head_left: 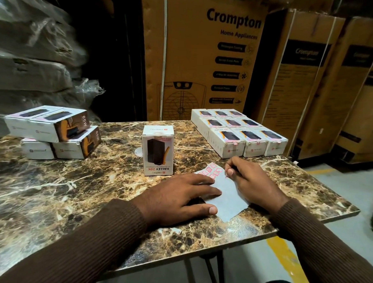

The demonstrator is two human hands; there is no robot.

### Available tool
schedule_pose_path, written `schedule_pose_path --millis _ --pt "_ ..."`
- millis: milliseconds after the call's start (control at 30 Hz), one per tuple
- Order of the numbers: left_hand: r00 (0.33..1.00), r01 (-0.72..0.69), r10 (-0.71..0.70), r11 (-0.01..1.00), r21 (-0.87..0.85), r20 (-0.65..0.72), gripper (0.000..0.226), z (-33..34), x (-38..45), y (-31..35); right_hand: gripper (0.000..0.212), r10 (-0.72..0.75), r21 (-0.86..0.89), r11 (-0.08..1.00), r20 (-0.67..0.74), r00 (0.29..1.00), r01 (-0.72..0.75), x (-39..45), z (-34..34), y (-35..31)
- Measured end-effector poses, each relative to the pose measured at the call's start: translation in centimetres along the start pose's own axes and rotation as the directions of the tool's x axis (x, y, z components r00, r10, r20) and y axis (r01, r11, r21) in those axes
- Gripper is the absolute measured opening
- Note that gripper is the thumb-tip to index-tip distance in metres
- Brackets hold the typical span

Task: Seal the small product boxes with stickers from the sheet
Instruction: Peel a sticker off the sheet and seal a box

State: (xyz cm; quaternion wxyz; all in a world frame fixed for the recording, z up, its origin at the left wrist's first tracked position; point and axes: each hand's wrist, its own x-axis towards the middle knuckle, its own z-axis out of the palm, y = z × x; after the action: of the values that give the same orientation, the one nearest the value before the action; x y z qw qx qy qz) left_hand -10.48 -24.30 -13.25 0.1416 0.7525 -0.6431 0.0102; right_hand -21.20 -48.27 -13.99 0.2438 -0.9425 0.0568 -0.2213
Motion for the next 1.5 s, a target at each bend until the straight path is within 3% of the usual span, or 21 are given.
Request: schedule_pose_path --millis 167,267,433,533,633,733,833,900,1000,1067,1200,1333,1500 --pt "1.0 -0.012 0.012 1.0 0.009 -0.009 0.062 0.0 0.0 0.0 0.018 0.053 0.097 0.994 -0.079 0.995 -0.045 -0.4 -0.2 -0.1" --pt "1.0 -0.02 0.021 0.999 0.026 -0.013 0.061 0.0 0.0 0.0 0.016 -0.001 0.086 0.996 -0.116 0.993 0.011 -0.5 -0.4 -0.4" --pt "0.999 -0.042 0.043 0.998 0.051 -0.026 0.058 0.1 -0.1 0.1 0.014 -0.14 0.074 0.988 0.048 0.989 0.136 -0.9 -0.1 -1.1" --pt "0.999 -0.026 0.028 0.998 0.052 -0.041 0.064 0.0 -0.1 0.3 0.015 -0.118 0.019 0.993 0.041 0.992 0.118 -0.8 0.0 -1.1" --pt "0.999 0.011 -0.007 0.997 0.081 -0.047 0.073 -0.1 -0.2 0.3 0.016 -0.076 0.072 0.995 0.02 0.997 0.074 -0.8 -0.3 -1.2" --pt "0.99 -0.028 0.043 0.993 0.114 -0.133 0.067 -0.4 -0.2 0.0 0.017 -0.09 0.086 0.992 0.026 0.996 0.087 -1.0 -0.4 -1.4" --pt "0.941 -0.076 0.121 0.986 0.151 -0.315 0.048 -1.7 -0.4 -0.9 0.018 -0.097 0.068 0.993 -0.008 0.995 0.097 -0.6 -0.7 -1.7" --pt "0.857 -0.065 0.146 0.982 0.178 -0.494 0.034 -2.7 -0.7 -1.9 0.019 -0.115 0.061 0.991 -0.049 0.992 0.118 -0.2 -1.0 -2.5" --pt "0.686 0.079 0.009 0.993 0.086 -0.727 0.028 -4.4 -1.6 -3.8 0.017 -0.172 0.066 0.981 -0.115 0.978 0.181 0.9 -1.2 -5.2" --pt "0.604 0.181 -0.102 0.983 0.011 -0.791 0.03 -5.2 -2.4 -5.2 0.017 -0.241 0.056 0.967 -0.136 0.961 0.25 2.1 -0.8 -7.5" --pt "0.6 0.231 -0.251 0.963 -0.136 -0.76 0.044 -5.4 -3.4 -7.2 0.013 -0.357 -0.039 0.934 -0.149 0.922 0.355 5.3 0.3 -11.7" --pt "0.635 0.233 -0.264 0.961 -0.145 -0.726 0.033 -4.7 -2.7 -7.8 0.009 -0.407 -0.117 0.913 -0.194 0.893 0.39 8.0 1.7 -13.9" --pt "0.59 0.201 -0.304 0.952 -0.229 -0.748 0.025 -4.7 -2.4 -7.8 0.008 -0.369 -0.191 0.923 -0.185 0.911 0.335 9.1 3.7 -14.2"
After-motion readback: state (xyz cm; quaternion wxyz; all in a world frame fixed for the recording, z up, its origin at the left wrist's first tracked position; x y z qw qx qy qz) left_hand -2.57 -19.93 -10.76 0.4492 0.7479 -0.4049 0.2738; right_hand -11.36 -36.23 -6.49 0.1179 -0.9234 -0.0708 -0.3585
